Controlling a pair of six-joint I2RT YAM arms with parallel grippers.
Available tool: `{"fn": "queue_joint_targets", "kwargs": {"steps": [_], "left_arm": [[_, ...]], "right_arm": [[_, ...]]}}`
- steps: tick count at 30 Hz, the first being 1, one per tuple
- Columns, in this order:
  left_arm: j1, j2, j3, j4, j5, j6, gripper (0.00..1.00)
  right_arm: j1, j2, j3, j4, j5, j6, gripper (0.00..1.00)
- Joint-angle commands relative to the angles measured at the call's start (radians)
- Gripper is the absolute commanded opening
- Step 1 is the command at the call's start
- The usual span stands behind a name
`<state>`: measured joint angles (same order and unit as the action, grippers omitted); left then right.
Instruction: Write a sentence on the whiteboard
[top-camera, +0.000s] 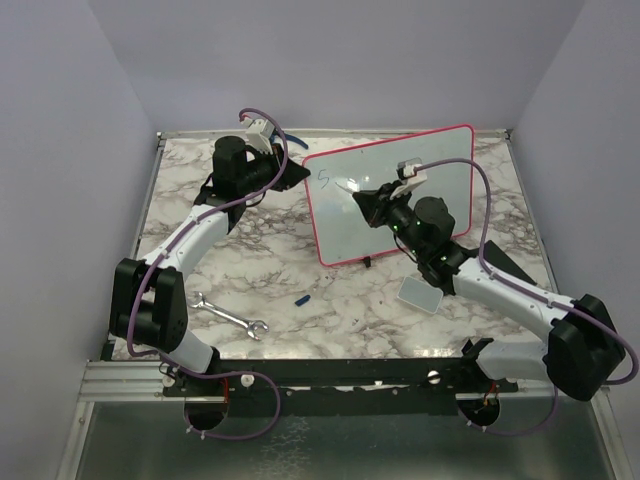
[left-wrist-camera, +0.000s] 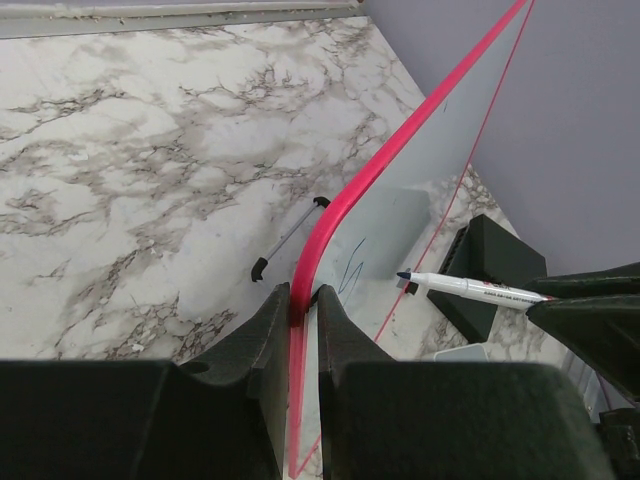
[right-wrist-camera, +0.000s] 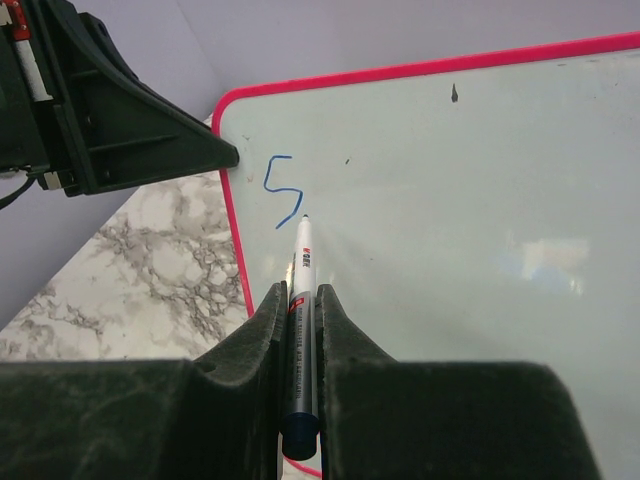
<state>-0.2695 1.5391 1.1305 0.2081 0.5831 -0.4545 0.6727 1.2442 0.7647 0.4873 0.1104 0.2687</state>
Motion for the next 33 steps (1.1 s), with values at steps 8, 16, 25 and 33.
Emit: {"fn": "queue_joint_targets", "kwargs": {"steps": [8, 16, 25, 33], "left_arm": [[-0.004, -0.021, -0.009, 0.021, 0.017, 0.010, 0.08], [-0.004, -0.021, -0.009, 0.020, 0.018, 0.010, 0.08], [-0.004, -0.025, -0.006, 0.021, 0.020, 0.010, 0.07], [-0.004, -0.026, -0.005, 0.021, 0.020, 0.009, 0.07]], "right_arm": [[-0.007, 0.055, 0.059, 0.063, -0.019, -0.014, 0.00], [-0.012, 0.084, 0.065, 0.076, 0.001, -0.020, 0.00], [-0.013, 0.092, 0.048, 0.074, 0.025, -0.017, 0.00], [-0.014, 0.086, 0.014, 0.073, 0.019, 0.007, 0.00]]}}
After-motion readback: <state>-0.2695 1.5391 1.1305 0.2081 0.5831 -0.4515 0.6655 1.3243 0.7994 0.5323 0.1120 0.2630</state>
